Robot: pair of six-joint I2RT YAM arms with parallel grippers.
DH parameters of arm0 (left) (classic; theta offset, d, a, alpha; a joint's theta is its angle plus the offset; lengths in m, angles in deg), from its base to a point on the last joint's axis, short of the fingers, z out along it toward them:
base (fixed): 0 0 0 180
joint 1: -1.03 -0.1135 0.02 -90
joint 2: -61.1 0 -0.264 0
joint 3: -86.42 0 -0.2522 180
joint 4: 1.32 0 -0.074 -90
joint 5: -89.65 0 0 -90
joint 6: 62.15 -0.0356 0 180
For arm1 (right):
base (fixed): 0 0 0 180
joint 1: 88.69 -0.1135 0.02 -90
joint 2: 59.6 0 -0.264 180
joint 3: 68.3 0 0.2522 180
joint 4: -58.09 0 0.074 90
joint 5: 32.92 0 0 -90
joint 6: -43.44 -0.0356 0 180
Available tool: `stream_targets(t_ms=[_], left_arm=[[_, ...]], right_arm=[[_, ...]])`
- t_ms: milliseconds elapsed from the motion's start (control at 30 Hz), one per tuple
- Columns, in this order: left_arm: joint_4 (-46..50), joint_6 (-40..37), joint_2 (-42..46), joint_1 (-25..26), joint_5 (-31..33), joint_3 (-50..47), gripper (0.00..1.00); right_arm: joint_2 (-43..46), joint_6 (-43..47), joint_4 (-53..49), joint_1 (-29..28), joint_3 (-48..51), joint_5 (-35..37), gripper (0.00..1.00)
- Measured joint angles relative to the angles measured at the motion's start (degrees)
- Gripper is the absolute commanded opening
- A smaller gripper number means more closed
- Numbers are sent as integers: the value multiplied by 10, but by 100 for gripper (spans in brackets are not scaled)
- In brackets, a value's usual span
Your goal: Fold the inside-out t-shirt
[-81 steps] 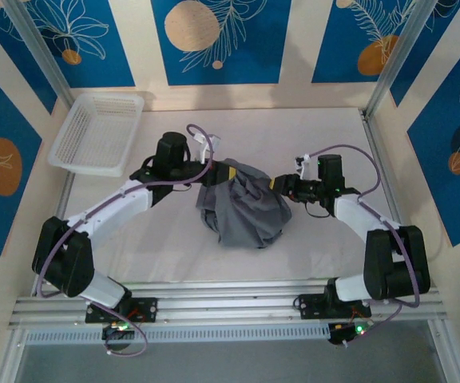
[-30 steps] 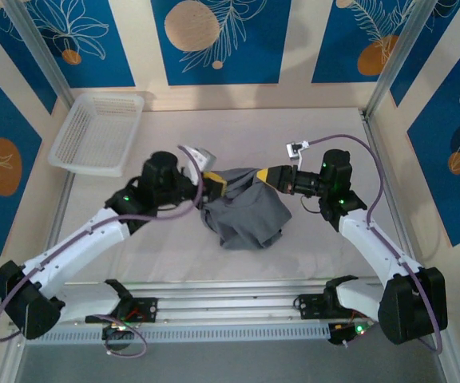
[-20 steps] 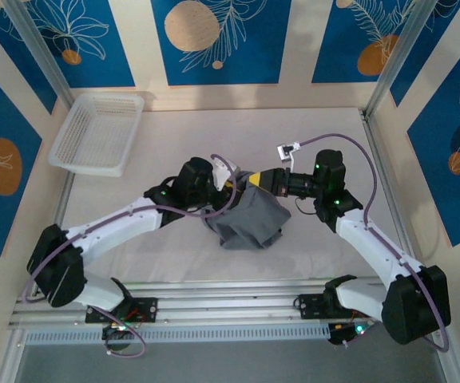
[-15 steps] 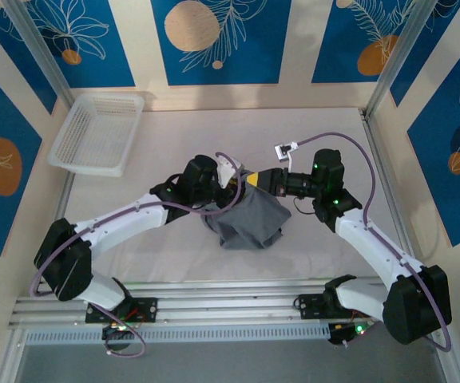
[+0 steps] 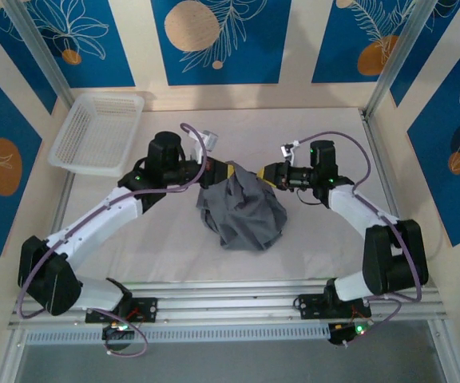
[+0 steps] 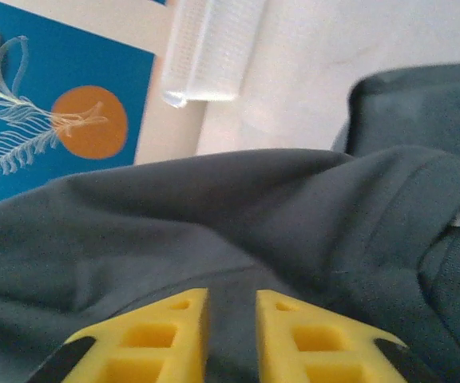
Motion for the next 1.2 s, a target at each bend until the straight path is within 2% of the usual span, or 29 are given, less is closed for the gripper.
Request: stream_targets(t_ms=[67, 133, 233, 333, 400, 467, 533, 600, 667, 733, 800, 900, 1033, 1100, 1200], left_arm=[[0, 10, 0, -14, -18, 0, 0], [2, 21, 0, -22, -29, 0, 0], [2, 35, -2, -25, -39, 0, 0], [1, 47, -8, -25, -46, 0, 0], [0, 51, -13, -25, -47, 0, 0], [0, 54, -18, -25, -50, 0, 0], [0, 58, -23, -25, -52, 0, 0], [0, 63, -24, -25, -54, 0, 0], [0, 65, -24, -25, -55, 2, 0], [1, 65, -24, -25, -56, 4, 0], [5, 62, -24, -25, -54, 5, 0], [27, 33, -23, -26, -31, 6, 0], [72, -24, -36, -44, 23, 7, 2], [84, -46, -52, -52, 29, 9, 15], [89, -69, -59, -55, 37, -2, 46]], right_arm=[[12, -5, -11, 1, 2, 12, 32], [59, -11, -14, 4, 15, 45, 33], [182, 3, -35, -15, 43, 138, 21], [307, 28, -40, -111, 71, 242, 20], [348, 47, -40, -183, 82, 291, 26], [347, 70, -44, -235, 81, 344, 44], [316, 98, -52, -264, 75, 397, 58], [273, 128, -55, -271, 66, 431, 61], [225, 162, -56, -270, 54, 449, 49], [180, 182, -57, -269, 33, 444, 22], [149, 189, -54, -266, 10, 419, 1], [144, 176, -38, -260, -4, 360, 0], [187, 99, 47, -213, 21, 223, 0], [205, 50, 103, -180, 44, 162, 0], [207, 5, 144, -145, 65, 88, 0]])
